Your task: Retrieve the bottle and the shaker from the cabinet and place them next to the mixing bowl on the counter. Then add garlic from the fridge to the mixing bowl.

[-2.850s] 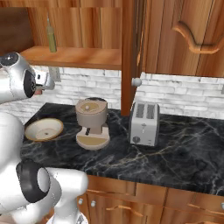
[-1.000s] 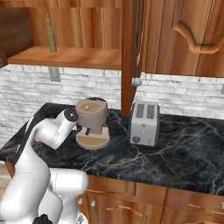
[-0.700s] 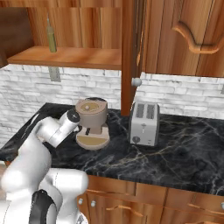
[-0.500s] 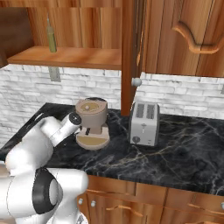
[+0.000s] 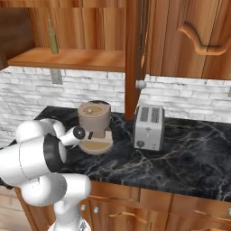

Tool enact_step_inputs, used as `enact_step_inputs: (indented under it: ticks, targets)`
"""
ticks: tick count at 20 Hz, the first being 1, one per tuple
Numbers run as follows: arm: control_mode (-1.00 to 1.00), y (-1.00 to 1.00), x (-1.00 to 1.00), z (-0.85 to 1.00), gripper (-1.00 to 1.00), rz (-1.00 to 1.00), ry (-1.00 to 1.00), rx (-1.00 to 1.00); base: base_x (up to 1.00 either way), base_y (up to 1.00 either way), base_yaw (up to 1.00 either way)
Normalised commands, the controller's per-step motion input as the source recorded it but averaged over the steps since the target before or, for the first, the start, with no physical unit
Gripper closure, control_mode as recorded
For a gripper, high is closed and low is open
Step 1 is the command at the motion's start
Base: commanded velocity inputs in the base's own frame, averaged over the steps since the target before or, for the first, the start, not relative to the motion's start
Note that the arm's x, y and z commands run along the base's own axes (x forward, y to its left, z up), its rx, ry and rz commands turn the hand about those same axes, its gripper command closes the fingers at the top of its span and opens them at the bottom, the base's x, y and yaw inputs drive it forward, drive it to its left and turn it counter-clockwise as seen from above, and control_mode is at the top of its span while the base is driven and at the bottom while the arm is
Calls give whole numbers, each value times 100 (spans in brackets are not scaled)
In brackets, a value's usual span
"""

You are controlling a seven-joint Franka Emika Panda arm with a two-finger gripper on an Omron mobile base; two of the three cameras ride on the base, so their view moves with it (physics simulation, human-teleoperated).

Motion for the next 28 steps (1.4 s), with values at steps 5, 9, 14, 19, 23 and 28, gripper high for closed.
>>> enact_step_inputs:
  ticks: [5, 9, 14, 19, 23, 28]
  targets:
    - [-100, -1, 0, -9, 100, 7, -16, 9, 0, 0, 0]
    - [-100, -15, 0, -4, 100, 3, -4, 14, 0, 0, 0]
    - [-100, -21, 18, -1, 100, 0, 0, 16, 0, 0, 0]
    - [-100, 0, 22, -1, 100, 0, 0, 1, 0, 0, 0]
    - [-100, 0, 16, -10, 100, 0, 0, 0, 0, 0, 0]
    - [-100, 0, 7, -25, 100, 0, 0, 0, 0, 0, 0]
